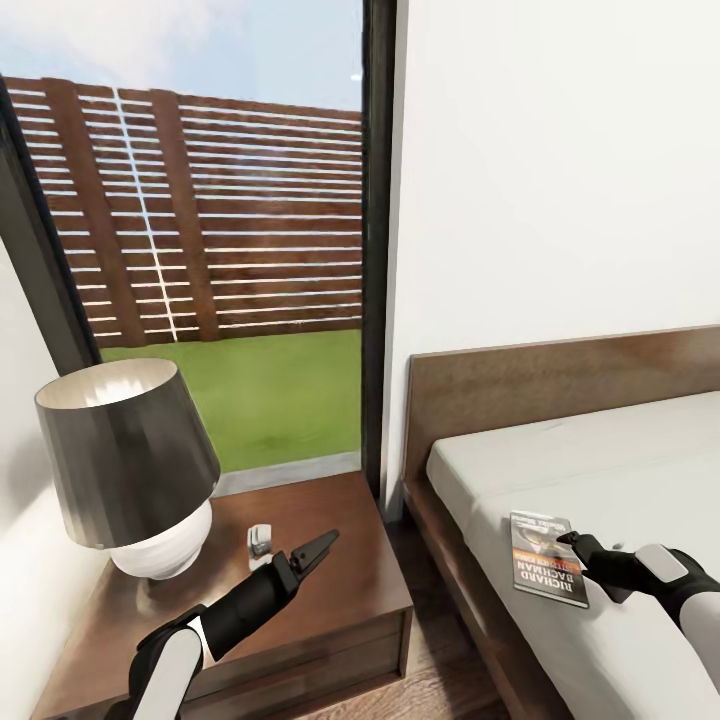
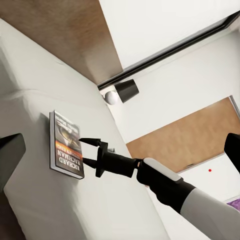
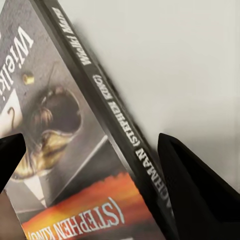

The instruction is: In the bedroom, move the book from the bed onto either nightstand, and place the two sandals side by side next to the bed.

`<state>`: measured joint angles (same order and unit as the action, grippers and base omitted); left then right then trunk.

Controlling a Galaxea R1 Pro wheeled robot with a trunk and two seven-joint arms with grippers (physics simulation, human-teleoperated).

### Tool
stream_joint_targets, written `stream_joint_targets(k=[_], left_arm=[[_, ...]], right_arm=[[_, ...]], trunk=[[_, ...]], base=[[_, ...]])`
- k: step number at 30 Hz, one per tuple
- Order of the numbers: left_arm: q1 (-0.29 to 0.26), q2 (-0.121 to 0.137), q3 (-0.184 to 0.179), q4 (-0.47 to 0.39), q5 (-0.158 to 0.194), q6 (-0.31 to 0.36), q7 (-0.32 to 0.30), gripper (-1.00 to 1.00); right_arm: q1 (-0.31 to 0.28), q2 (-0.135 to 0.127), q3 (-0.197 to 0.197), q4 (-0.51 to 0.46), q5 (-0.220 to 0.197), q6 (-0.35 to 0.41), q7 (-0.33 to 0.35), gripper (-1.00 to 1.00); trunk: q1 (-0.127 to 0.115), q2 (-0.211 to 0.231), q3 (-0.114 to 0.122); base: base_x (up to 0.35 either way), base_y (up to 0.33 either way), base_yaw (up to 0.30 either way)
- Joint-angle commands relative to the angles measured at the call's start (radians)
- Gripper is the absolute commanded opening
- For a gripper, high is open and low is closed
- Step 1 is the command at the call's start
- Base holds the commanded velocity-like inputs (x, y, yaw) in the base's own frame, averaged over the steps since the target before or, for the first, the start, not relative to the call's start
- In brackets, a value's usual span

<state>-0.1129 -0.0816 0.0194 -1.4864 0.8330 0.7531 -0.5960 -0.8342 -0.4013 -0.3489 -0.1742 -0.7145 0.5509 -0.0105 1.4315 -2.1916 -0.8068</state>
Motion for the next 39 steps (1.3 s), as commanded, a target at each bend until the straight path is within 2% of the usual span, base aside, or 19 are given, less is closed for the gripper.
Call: stream_joint_targets(k=[1,9,39], left_arm=[[-0.001,-0.001,0.002,0.000,0.001,0.006,-0.002,1.00],[-0.001,0.000,0.003,0.000,0.001,0.007,-0.002,1.00],[-0.001,0.002,0.004,0.000,0.001,0.008,-0.002,1.00]], right_arm=[[0.000,0.000,-0.001,-0.001,0.003,0.004,-0.002,1.00],[0.000,-0.001,-0.001,-0.001,0.003,0.005,-0.002,1.00],[0.000,-0.002,-0.001,-0.001,0.004,0.004,-0.002,1.00]], trunk=[[0.000,0.000,-0.001],[0.000,0.000,-0.001],[-0.115,0.210,0.093]], base=[[0.000,0.000,0.000],[0.000,0.000,0.000],[0.000,0.000,0.000]])
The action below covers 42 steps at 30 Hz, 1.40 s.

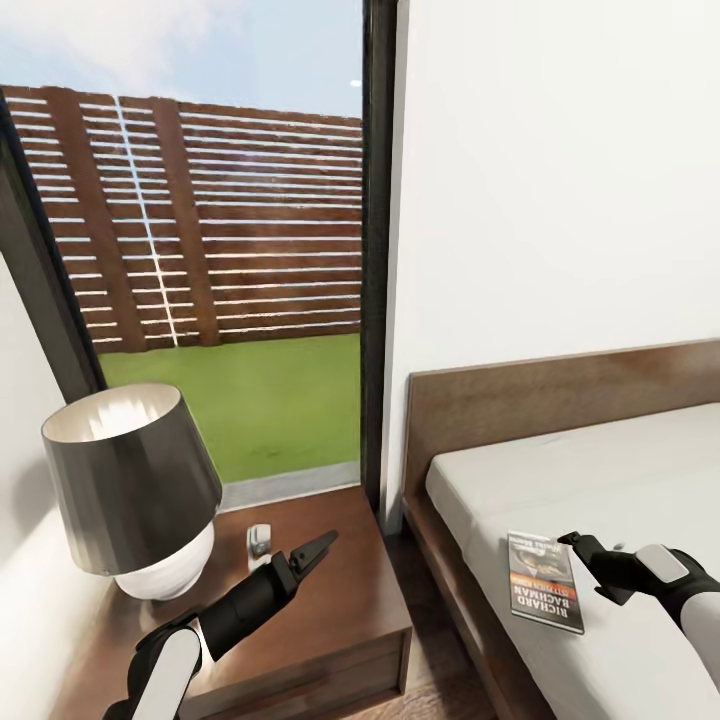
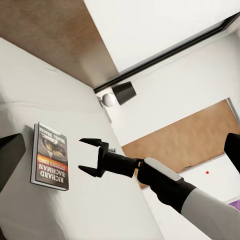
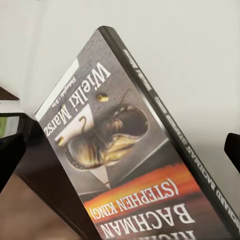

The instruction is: In the bedroom, move the book from the bed onto either nightstand, and place the two sandals side by side next to the bed.

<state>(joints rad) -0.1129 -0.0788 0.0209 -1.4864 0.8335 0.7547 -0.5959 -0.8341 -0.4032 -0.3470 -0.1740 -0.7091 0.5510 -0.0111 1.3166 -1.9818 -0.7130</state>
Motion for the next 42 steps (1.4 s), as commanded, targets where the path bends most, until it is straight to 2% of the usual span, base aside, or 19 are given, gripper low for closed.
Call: stream_joint_targets(k=[1,16,24,33,42], left_arm=[[-0.001,-0.001,0.002,0.000,0.001,0.006,-0.002,1.00],[-0.001,-0.001,0.001,0.018,-0.003,0.006,-0.001,1.00],[-0.001,-0.001,0.001,0.046,-0.006,0.005,0.000,1.00],[-0.001,-0.001,0.001,0.096,-0.009,0.002,0.002,1.00],[-0.001,-0.002,-0.004,0.195,-0.012,-0.006,0.002,1.00]], right_arm=[[0.000,0.000,-0.002,-0.001,-0.001,0.004,-0.001,1.00],[0.000,-0.008,-0.001,-0.033,0.000,0.013,-0.001,1.00],[0.000,-0.012,-0.002,-0.131,0.004,0.049,0.002,1.00],[0.000,-0.012,-0.004,-0.312,0.003,0.125,0.007,1.00],[0.000,-0.011,-0.016,-0.413,-0.007,0.232,0.034,1.00]], trunk=[[-0.004,0.007,0.002],[-0.062,0.112,0.049],[-0.092,0.168,0.074],[-0.127,0.231,0.102],[-0.127,0.231,0.102]], base=[[0.000,0.000,0.000],[0.000,0.000,0.000],[0.000,0.000,0.000],[0.000,0.000,0.000],[0.000,0.000,0.000]])
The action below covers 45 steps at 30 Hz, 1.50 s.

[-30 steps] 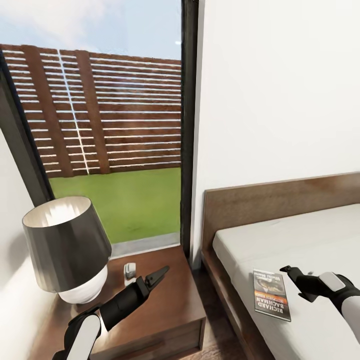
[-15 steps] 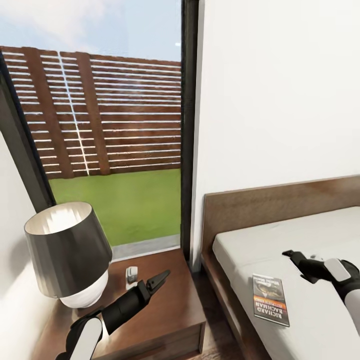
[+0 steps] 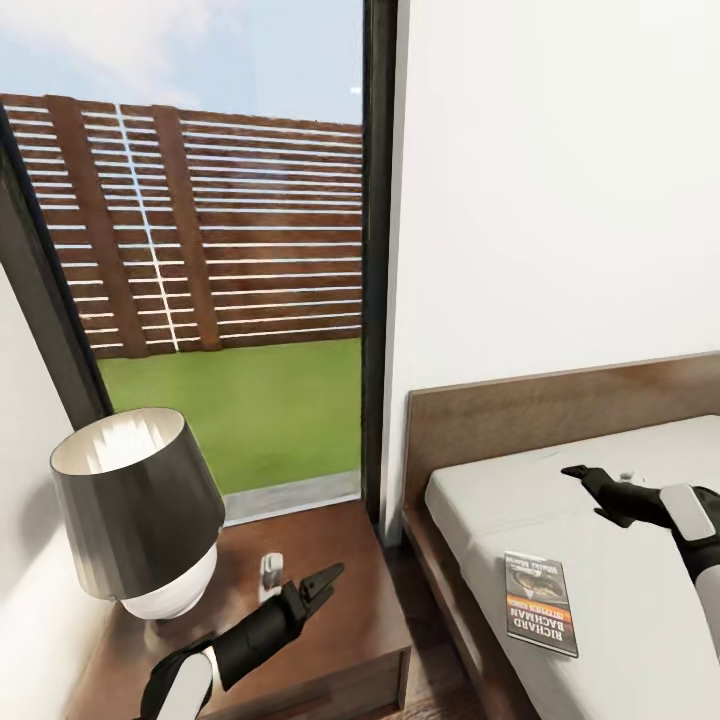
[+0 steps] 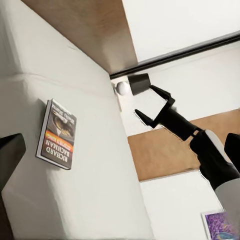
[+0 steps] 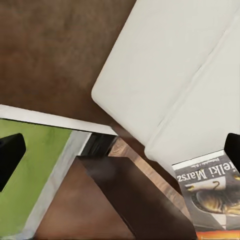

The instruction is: In the bedroom, move the book from the bed onto either nightstand, and place the two sandals side by side next to the bed.

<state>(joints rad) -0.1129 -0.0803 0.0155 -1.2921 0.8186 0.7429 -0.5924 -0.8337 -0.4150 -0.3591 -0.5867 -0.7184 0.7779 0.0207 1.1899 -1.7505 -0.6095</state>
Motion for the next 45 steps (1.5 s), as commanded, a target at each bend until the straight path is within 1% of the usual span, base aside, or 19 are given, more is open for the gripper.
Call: stream_joint_targets(k=[1,5,13,19,20,21,22,27,34,40,44,45], left_arm=[[-0.001,-0.001,0.002,0.000,0.003,0.006,-0.001,1.00],[0.000,-0.001,-0.002,0.038,0.002,-0.017,-0.001,1.00],[-0.001,-0.004,-0.007,0.111,-0.006,-0.072,-0.001,1.00],[-0.001,-0.008,-0.009,0.143,-0.017,-0.094,-0.001,1.00],[-0.001,-0.008,-0.009,0.143,-0.017,-0.094,-0.001,1.00],[-0.001,-0.009,-0.009,0.151,-0.019,-0.099,-0.001,1.00],[-0.001,-0.008,-0.009,0.152,-0.020,-0.100,-0.002,1.00],[-0.001,-0.005,-0.010,0.149,-0.021,-0.101,-0.002,1.00],[-0.001,-0.001,-0.034,0.151,-0.029,-0.103,-0.001,1.00],[-0.001,-0.002,-0.041,0.154,-0.033,-0.104,0.002,1.00],[-0.001,-0.004,-0.043,0.162,-0.035,-0.105,0.005,1.00],[-0.001,-0.005,-0.044,0.167,-0.035,-0.105,0.005,1.00]], right_arm=[[-0.001,0.000,-0.004,-0.001,0.003,0.006,0.002,1.00],[-0.001,0.000,-0.005,-0.019,0.002,0.025,0.050,1.00],[0.000,-0.001,-0.006,-0.034,0.003,0.074,0.176,1.00],[0.000,-0.001,-0.007,-0.037,0.002,0.113,0.243,1.00],[0.000,-0.001,-0.007,-0.037,0.002,0.113,0.243,1.00],[0.001,-0.001,-0.007,-0.037,0.001,0.123,0.286,1.00],[0.001,-0.001,-0.007,-0.037,0.002,0.125,0.297,1.00],[0.001,-0.002,-0.007,-0.038,0.002,0.128,0.336,1.00],[0.001,-0.002,-0.008,-0.038,0.002,0.129,0.363,1.00],[0.001,-0.002,-0.009,-0.038,0.003,0.127,0.400,1.00],[0.002,-0.009,-0.013,-0.037,0.005,0.126,0.453,1.00],[0.002,-0.009,-0.013,-0.037,0.005,0.126,0.453,1.00]], trunk=[[0.000,-0.001,-0.001],[0.000,-0.001,-0.001],[0.000,-0.001,-0.001],[0.000,-0.001,-0.001],[0.000,-0.001,-0.001],[0.000,-0.001,-0.001],[0.000,-0.001,-0.001],[0.000,-0.001,-0.001],[0.000,-0.001,-0.001],[0.000,-0.001,-0.001],[0.000,-0.001,-0.001],[0.000,-0.001,-0.001]], base=[[0.000,0.000,0.000],[0.000,0.000,0.000],[0.000,0.000,0.000],[0.000,0.000,0.000],[0.000,0.000,0.000],[0.000,0.000,0.000],[0.000,0.000,0.000],[0.000,0.000,0.000],[0.000,0.000,0.000],[0.000,0.000,0.000],[0.000,0.000,0.000],[0.000,0.000,0.000]])
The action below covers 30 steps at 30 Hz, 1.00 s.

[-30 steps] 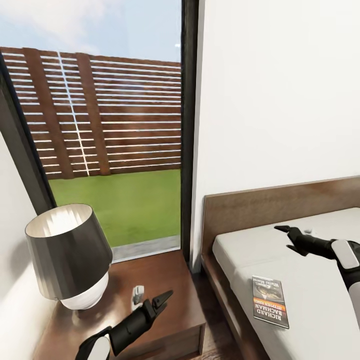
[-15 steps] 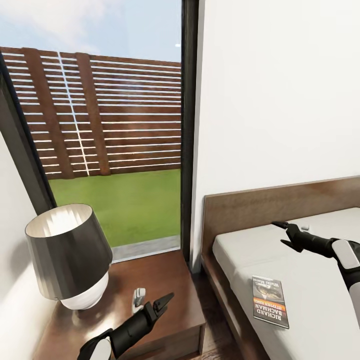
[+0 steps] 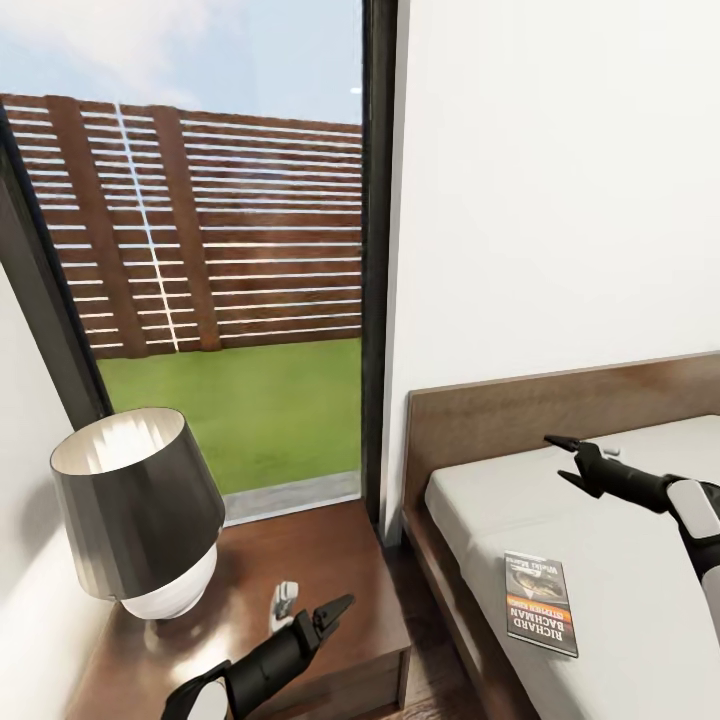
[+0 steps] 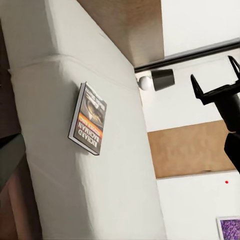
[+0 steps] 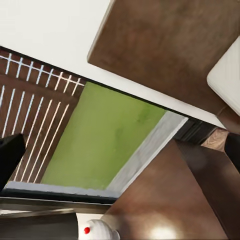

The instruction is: In the bedroom, move the book from the bed onto either nightstand, and place the two sandals side by side next to the bed.

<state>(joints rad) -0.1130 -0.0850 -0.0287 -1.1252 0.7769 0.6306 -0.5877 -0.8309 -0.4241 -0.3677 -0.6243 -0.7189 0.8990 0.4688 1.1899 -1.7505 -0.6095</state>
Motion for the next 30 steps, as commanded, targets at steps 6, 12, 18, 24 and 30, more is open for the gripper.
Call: stream_joint_targets(k=[6,12,18,24,30], left_arm=[[-0.001,-0.011,-0.012,0.025,-0.034,0.006,0.003,1.00],[-0.001,-0.018,-0.025,0.029,-0.122,0.005,0.004,1.00],[-0.001,-0.043,-0.029,0.032,-0.161,0.005,0.005,1.00],[-0.001,-0.053,-0.029,0.034,-0.169,0.005,0.020,1.00],[-0.001,-0.057,-0.030,0.035,-0.165,0.008,0.052,1.00]], right_arm=[[0.004,-0.056,-0.010,0.011,0.007,0.006,0.096,1.00],[0.005,-0.087,-0.012,0.015,0.009,0.008,0.152,1.00],[0.005,-0.096,-0.013,0.018,0.011,0.007,0.176,1.00],[0.006,-0.100,-0.013,0.018,0.010,0.005,0.182,1.00],[0.008,-0.102,-0.021,0.018,0.008,0.002,0.193,1.00]], trunk=[[0.000,-0.001,-0.001],[0.000,-0.001,-0.001],[0.000,-0.001,-0.001],[0.000,-0.001,-0.001],[0.000,-0.001,-0.001]], base=[[0.000,0.000,0.000],[0.000,0.000,0.000],[0.000,0.000,0.000],[0.000,0.000,0.000],[0.000,0.000,0.000]])
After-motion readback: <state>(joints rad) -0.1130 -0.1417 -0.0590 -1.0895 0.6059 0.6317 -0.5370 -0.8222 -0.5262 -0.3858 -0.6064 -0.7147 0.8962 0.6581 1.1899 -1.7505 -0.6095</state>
